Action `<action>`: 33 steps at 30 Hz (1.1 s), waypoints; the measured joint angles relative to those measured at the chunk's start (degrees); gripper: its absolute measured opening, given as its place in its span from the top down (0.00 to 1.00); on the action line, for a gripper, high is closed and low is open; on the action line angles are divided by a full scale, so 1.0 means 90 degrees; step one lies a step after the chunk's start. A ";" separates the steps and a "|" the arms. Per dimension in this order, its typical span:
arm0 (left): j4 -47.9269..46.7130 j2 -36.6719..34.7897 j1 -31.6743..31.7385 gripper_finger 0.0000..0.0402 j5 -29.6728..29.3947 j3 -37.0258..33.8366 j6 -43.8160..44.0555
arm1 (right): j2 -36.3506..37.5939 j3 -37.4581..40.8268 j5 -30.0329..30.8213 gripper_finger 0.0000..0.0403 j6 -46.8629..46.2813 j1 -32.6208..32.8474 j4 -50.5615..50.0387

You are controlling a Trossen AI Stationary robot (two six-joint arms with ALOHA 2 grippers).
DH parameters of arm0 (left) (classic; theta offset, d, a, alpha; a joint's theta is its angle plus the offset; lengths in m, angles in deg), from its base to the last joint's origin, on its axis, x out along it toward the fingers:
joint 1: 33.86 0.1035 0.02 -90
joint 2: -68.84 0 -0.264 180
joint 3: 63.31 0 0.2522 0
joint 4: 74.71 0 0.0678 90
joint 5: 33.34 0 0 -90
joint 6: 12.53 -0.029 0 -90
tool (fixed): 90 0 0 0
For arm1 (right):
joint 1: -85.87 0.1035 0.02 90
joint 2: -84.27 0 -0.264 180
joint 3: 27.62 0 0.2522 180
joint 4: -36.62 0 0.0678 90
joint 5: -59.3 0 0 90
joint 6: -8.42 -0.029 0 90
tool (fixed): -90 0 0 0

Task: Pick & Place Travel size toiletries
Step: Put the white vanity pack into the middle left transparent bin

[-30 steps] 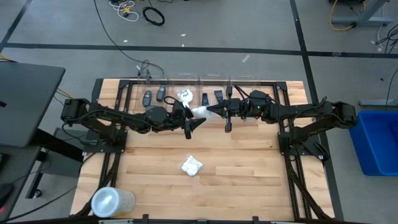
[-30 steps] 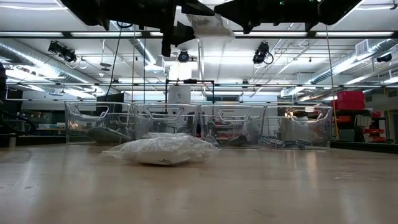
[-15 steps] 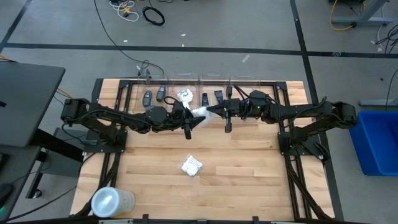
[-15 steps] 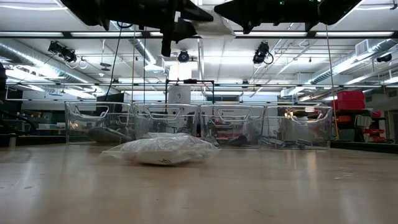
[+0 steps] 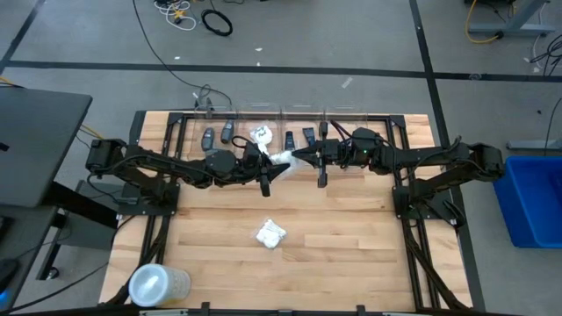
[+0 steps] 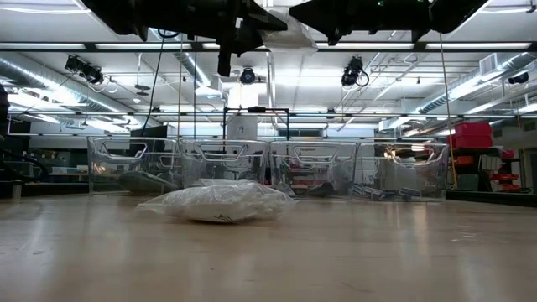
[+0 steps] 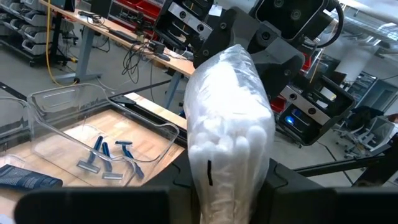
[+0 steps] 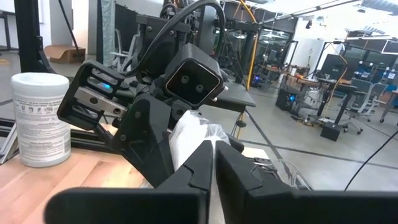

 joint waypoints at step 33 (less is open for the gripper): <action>-0.0010 -0.0413 0.0387 0.81 -0.0029 -0.0007 -0.0779 | 0.0959 0.0000 0.0459 0.63 -0.0491 -0.0097 -0.0273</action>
